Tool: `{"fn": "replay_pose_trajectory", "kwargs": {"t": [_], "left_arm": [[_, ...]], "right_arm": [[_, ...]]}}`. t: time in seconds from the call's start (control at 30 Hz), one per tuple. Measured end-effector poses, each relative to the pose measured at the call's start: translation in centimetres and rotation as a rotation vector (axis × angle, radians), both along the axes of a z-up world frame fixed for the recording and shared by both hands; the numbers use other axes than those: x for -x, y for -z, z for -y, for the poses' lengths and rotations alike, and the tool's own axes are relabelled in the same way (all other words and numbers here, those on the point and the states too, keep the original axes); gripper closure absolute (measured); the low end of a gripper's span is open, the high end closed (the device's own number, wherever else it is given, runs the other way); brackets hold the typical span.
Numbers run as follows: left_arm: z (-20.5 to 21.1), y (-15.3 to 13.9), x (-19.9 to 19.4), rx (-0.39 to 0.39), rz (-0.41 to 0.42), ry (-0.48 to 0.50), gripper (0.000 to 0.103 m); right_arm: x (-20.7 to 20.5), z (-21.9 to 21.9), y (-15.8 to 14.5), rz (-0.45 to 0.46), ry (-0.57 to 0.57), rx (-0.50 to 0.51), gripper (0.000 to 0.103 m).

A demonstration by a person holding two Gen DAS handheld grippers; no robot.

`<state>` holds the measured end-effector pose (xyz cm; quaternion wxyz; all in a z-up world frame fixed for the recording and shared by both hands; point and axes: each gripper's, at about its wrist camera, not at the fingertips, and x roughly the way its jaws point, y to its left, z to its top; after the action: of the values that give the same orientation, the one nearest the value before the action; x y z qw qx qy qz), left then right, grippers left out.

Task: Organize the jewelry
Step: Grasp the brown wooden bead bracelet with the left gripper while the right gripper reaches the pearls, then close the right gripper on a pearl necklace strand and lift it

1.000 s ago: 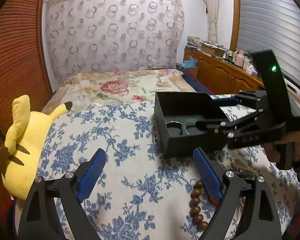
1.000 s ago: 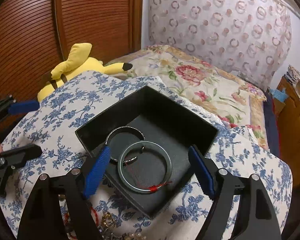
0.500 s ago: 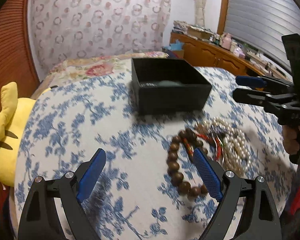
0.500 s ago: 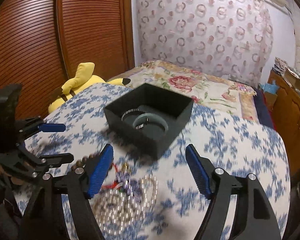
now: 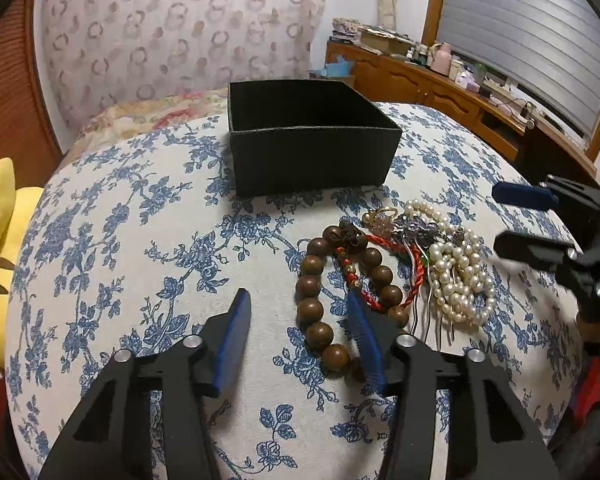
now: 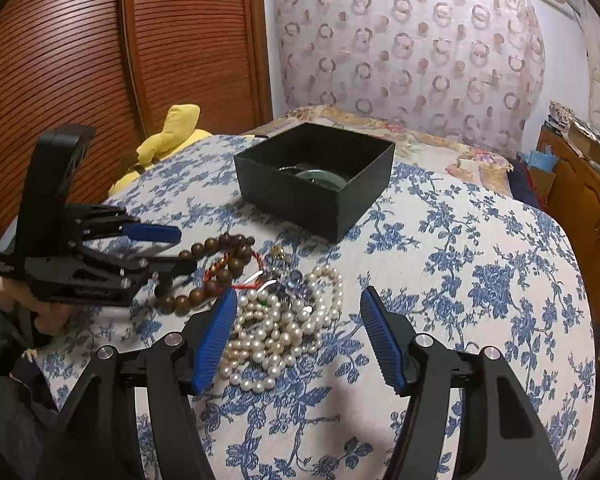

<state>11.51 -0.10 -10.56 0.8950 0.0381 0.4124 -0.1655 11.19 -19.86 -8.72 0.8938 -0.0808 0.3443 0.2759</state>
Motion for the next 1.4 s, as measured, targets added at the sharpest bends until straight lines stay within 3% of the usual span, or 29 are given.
{"fn": "replay_pose_trajectory", "kwargs": {"t": [0.23,0.3,0.33,0.43,0.73,1.03,1.4], "left_arm": [[0.6,0.2,-0.5,-0.043,-0.001,0.002,0.067],[0.7,0.2,-0.5,-0.055,0.003,0.001,0.088],[0.7,0.1,-0.5,-0.047,0.0,0.012,0.09],[0.8,0.0,-0.2,-0.06,0.009,0.013,0.091],[-0.6,-3.0,2.0,0.06,0.093,-0.042,0.091],[-1.4,-5.9,3.8,0.095,0.18,-0.069,0.091],[-1.5,-7.4,4.8,0.12,0.224,-0.071,0.091]], "right_arm": [[0.5,0.1,0.5,-0.018,0.002,-0.008,0.037],[0.7,0.2,0.7,-0.026,-0.002,-0.009,0.037],[0.8,0.2,0.9,-0.031,-0.005,-0.008,0.037],[1.2,0.2,1.2,-0.045,-0.015,-0.005,0.041],[1.0,-0.1,2.0,-0.08,-0.029,-0.008,0.054],[0.2,-0.2,2.3,-0.112,0.002,-0.019,0.056],[-1.2,-0.4,2.7,-0.154,0.03,-0.035,0.064]]}}
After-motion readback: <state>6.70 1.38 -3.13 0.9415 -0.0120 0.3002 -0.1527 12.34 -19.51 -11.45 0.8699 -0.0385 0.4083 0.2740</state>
